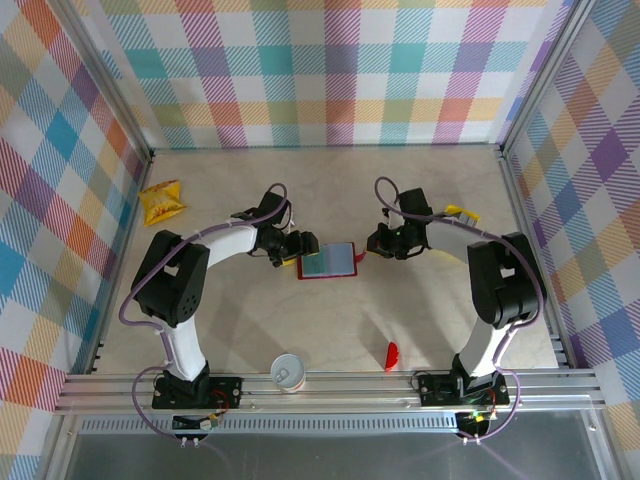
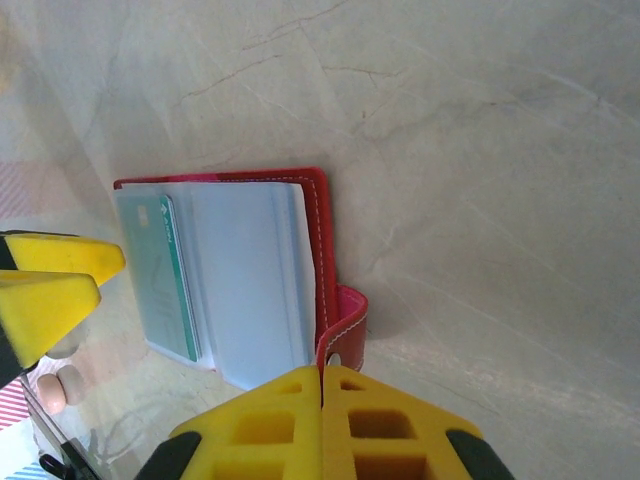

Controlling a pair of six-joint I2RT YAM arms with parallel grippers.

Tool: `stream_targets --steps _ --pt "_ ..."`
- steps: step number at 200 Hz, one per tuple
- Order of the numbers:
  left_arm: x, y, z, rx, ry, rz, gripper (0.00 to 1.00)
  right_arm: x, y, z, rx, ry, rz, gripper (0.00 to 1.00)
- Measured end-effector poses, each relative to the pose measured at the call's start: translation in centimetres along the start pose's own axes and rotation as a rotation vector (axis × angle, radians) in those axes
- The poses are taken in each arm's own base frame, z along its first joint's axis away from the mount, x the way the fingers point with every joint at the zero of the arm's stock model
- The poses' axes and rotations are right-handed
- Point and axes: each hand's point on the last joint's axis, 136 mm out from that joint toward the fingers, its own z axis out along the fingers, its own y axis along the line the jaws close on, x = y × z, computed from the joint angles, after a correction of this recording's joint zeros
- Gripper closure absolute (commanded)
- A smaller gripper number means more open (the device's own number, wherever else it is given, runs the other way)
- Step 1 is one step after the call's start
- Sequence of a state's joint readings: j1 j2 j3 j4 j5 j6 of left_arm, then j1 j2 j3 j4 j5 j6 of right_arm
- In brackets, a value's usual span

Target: Put the credit cards into the card holder

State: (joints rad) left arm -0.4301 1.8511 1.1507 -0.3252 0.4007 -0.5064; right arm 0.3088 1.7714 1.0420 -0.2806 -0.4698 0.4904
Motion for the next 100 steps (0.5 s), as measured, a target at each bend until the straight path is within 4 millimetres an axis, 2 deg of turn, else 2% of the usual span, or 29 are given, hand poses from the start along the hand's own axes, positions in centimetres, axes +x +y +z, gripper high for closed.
stream_targets --steps 100 --pt "0.03 0.33 0.67 -0.004 0.007 -0.024 0.26 0.19 0.03 0.2 -0.01 0.012 0.004 1.0"
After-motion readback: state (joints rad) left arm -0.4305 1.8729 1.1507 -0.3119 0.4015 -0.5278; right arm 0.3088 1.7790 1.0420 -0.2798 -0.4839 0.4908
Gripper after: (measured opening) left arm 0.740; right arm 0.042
